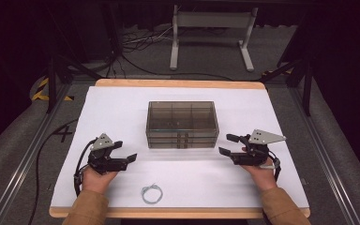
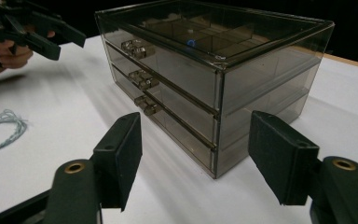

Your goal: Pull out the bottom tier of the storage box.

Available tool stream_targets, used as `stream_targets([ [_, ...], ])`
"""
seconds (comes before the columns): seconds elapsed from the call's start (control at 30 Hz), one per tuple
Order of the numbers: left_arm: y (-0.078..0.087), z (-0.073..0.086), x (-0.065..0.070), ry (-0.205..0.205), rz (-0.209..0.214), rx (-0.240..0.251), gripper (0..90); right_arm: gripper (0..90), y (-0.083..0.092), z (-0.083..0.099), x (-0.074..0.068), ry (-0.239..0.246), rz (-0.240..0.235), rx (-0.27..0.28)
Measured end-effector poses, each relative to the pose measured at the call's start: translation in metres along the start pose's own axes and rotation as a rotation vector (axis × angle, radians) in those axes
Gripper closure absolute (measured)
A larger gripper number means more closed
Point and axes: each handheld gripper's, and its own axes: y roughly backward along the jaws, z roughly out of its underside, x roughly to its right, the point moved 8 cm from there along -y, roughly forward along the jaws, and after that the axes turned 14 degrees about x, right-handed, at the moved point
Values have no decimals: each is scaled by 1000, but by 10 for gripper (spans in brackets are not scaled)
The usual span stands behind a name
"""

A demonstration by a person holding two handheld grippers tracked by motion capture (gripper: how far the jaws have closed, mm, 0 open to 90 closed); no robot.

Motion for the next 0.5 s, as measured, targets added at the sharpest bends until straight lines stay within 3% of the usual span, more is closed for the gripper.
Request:
stream_targets([
  [0.1,0,0,-1,1,-2,0,200,371,1,0,0,-5,-16,31],
  [0.37,0,2,-3,6,-1,0,202,400,-2,6,-2,13,-22,42],
  [0.5,1,2,-4,3,-4,6,204,406,-4,5,-5,16,-20,97],
])
